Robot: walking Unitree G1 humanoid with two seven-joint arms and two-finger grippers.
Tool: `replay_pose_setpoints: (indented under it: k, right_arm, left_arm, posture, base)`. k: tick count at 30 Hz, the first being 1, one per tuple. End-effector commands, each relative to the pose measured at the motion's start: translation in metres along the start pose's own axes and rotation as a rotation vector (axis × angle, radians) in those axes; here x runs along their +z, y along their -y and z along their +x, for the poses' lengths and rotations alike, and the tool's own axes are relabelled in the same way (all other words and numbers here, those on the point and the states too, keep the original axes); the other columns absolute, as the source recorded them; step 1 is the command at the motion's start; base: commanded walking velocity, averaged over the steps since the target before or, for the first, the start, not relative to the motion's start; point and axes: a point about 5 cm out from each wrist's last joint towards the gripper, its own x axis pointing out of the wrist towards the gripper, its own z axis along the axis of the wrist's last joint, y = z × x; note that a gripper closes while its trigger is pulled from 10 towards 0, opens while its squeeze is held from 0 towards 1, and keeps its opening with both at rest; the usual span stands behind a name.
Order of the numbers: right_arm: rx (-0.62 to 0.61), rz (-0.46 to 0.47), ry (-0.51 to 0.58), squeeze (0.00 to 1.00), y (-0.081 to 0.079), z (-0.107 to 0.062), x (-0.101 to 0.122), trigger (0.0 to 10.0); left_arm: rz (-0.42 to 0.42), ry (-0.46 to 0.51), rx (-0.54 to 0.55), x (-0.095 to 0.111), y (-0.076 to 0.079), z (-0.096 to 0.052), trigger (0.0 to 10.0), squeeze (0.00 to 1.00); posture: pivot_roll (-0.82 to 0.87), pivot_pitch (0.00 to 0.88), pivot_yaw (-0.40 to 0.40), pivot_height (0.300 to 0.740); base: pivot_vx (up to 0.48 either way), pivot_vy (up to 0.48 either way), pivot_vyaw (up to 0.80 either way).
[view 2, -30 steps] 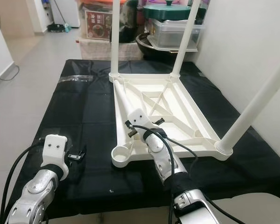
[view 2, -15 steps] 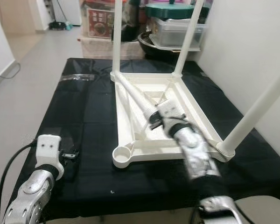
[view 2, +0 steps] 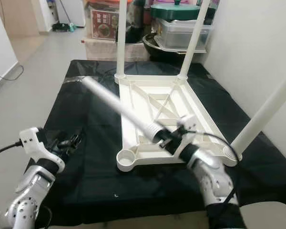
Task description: Building children table
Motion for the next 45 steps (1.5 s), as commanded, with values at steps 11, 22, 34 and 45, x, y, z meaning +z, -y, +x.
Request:
replay_pose_setpoints:
  k: [11,22,34,45]
  right_arm:
    - [0.245,0.236,0.088,0.00,-0.031,-0.002,-0.007,0.0]
    - [0.425,0.295,-0.109,0.00,-0.042,-0.043,-0.039,0.0]
    - [0.453,0.314,-0.188,0.00,-0.037,-0.068,-0.041,0.0]
    - [0.454,0.276,-0.199,0.00,-0.038,-0.066,-0.042,0.0]
  left_arm:
    - [-0.366,0.064,-0.057,-0.001,0.011,0.001,10.0,0.00]
    - [-0.480,0.128,-0.075,0.014,0.008,-0.001,10.0,0.00]
    - [-0.555,0.197,-0.042,0.024,-0.008,-0.005,0.0,0.00]
    - [-0.605,0.222,-0.101,0.029,-0.002,-0.007,0.0,0.00]
  posture:
    - [0.06,0.000,-0.090,0.740]
    - [0.06,0.000,-0.093,0.740]
    - [0.05,0.000,-0.095,0.740]
    - [0.05,0.000,-0.088,0.740]
  base:
    - [0.000,0.000,0.00]
    - [0.000,0.000,0.00]
    - [0.000,0.000,0.00]
    - [0.000,0.000,0.00]
